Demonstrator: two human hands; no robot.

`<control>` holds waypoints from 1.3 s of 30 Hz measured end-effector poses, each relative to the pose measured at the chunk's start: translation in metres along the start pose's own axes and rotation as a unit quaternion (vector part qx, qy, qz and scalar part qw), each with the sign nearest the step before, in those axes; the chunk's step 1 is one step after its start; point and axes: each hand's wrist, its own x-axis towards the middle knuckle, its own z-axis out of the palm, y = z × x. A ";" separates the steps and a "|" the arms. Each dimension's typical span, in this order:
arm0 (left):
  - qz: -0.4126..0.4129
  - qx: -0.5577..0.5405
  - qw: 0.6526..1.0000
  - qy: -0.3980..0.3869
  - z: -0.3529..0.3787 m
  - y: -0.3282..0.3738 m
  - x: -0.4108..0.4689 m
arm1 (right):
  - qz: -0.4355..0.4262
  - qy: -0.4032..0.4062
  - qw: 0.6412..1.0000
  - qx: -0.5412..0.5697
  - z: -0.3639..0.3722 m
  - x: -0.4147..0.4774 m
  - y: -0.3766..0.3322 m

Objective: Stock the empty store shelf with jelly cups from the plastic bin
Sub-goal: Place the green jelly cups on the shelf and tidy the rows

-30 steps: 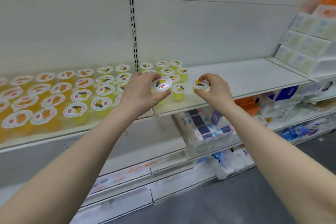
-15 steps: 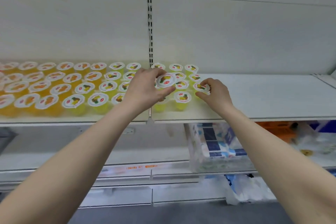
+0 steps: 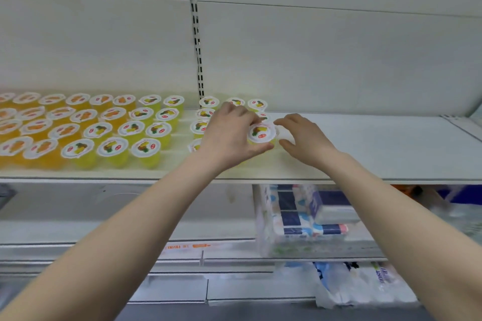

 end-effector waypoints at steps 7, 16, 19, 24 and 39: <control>0.006 0.100 0.994 -0.050 0.040 0.008 -0.001 | 0.011 0.006 1.000 -0.020 -0.001 -0.003 0.015; 0.003 0.132 0.990 -0.048 0.044 0.009 -0.001 | -0.010 0.032 0.999 -0.029 -0.006 0.002 0.015; -0.002 0.117 0.992 -0.056 0.039 0.006 -0.004 | -0.026 0.044 0.998 -0.035 -0.011 0.003 0.012; -0.030 0.087 0.996 -0.022 0.022 -0.003 -0.007 | -0.073 0.061 0.994 -0.062 -0.021 0.005 0.003; -0.143 0.135 0.979 0.045 -0.066 -0.074 -0.091 | -0.223 0.062 0.971 -0.062 -0.010 0.014 -0.116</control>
